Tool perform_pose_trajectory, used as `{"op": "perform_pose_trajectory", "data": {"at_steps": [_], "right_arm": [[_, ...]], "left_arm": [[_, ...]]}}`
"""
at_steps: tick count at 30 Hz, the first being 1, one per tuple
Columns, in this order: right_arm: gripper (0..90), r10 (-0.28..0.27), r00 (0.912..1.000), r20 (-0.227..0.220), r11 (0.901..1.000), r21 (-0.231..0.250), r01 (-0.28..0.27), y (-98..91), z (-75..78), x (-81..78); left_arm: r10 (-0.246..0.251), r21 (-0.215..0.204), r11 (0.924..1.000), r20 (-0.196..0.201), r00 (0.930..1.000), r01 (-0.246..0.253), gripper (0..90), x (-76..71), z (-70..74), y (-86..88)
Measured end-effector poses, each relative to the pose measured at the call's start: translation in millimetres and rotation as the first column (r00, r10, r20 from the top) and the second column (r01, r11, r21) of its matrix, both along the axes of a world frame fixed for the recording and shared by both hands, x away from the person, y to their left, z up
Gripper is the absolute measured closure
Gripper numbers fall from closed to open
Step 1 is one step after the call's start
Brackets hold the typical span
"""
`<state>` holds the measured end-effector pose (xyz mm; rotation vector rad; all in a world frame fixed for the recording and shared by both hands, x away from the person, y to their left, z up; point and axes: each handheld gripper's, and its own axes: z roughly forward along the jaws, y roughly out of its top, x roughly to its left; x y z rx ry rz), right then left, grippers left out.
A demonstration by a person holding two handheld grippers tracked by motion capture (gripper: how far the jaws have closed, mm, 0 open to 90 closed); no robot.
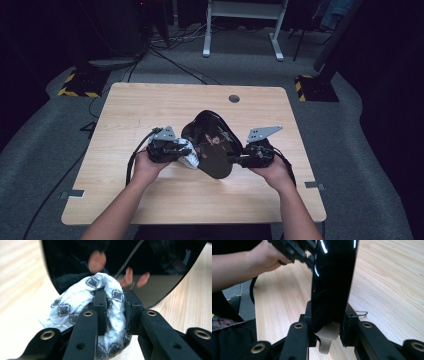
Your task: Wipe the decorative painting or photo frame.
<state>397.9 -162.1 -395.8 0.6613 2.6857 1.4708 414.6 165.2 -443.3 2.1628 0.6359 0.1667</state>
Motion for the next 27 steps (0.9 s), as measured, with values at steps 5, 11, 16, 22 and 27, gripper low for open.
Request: {"op": "perform_pose_trajectory", "data": {"at_steps": [5, 11, 16, 22, 27], "right_arm": [[72.9, 0.000, 1.0000, 0.000, 1.0000, 0.000, 0.000, -0.1, 0.0, 0.1], [72.8, 0.002, 1.0000, -0.006, 1.0000, 0.006, -0.002, 0.5, -0.3, 0.2], [72.3, -0.002, 1.0000, -0.009, 1.0000, 0.006, 0.002, 0.1, -0.3, 0.2], [72.4, -0.007, 0.9999, -0.013, 0.9999, 0.010, 0.007, -0.4, -0.7, 2.3], [72.5, -0.003, 0.9997, -0.024, 0.9998, 0.022, 0.003, -0.7, -1.3, 3.7]], "left_arm": [[0.017, -0.021, 0.9997, 0.033, 0.9993, -0.016, 75.8, 0.3, 11.9, 5.5], [0.046, -0.064, 0.9970, 0.031, 0.9984, -0.044, 75.8, 7.0, 17.0, 19.0], [0.045, -0.040, 0.9981, -0.012, 0.9989, -0.046, 75.8, 9.9, 3.4, 15.3], [0.094, -0.018, 0.9955, 0.063, 0.9936, -0.093, 75.6, 4.8, 14.2, 13.9], [0.085, -0.035, 0.9959, 0.044, 0.9954, -0.084, 75.6, 8.1, 14.7, 18.2]]}}
